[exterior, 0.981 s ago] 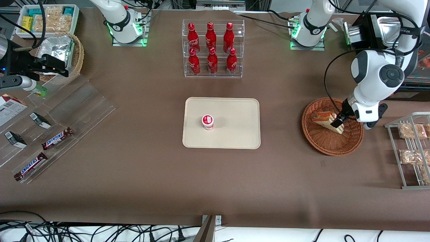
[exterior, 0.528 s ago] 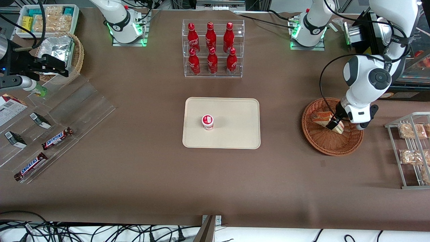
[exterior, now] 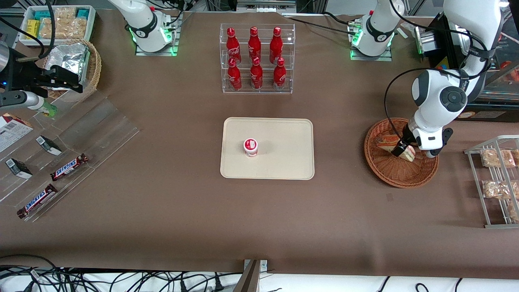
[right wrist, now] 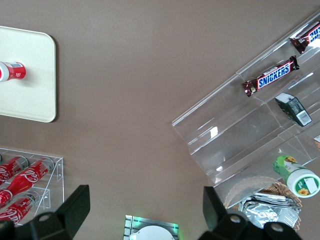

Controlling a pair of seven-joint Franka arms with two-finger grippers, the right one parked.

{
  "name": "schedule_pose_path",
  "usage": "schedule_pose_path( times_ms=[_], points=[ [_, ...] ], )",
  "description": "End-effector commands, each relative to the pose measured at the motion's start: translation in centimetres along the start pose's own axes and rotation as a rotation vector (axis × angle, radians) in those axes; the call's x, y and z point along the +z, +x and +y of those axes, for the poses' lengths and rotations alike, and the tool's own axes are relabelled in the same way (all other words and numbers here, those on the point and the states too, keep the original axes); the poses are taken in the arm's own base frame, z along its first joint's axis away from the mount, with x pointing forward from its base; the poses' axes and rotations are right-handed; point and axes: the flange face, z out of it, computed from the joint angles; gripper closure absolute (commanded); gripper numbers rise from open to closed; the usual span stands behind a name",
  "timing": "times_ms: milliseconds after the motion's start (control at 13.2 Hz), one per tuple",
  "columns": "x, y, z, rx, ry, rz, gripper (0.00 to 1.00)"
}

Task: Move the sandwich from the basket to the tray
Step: 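Lower the open left gripper around the sandwich and close it, then lift the sandwich out of the basket and carry it toward the cream tray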

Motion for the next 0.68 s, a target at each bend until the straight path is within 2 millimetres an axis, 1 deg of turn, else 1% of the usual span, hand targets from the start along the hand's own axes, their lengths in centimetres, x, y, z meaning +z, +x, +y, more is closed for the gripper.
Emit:
schedule_pose_path(
  times_ms=[0,75,151,226,302,377,453,604],
  points=[
    [0.1,-0.2,0.2,0.007,0.005,0.014,0.93],
    [-0.2,-0.1,0.1,0.005,0.007,0.014,1.0],
    [-1.0,0.0,0.3,0.004,0.003,0.016,1.0],
    [-2.4,0.3,0.4,0.004,0.01,0.015,1.0],
    [-4.7,0.8,0.8,0.009,0.016,0.015,1.0],
    [-6.6,1.2,1.3,0.014,0.039,0.003,1.0],
    [-8.4,1.5,2.2,0.039,0.072,-0.016,1.0],
    [-12.6,1.9,4.2,0.09,0.1,-0.051,1.0]
  ],
)
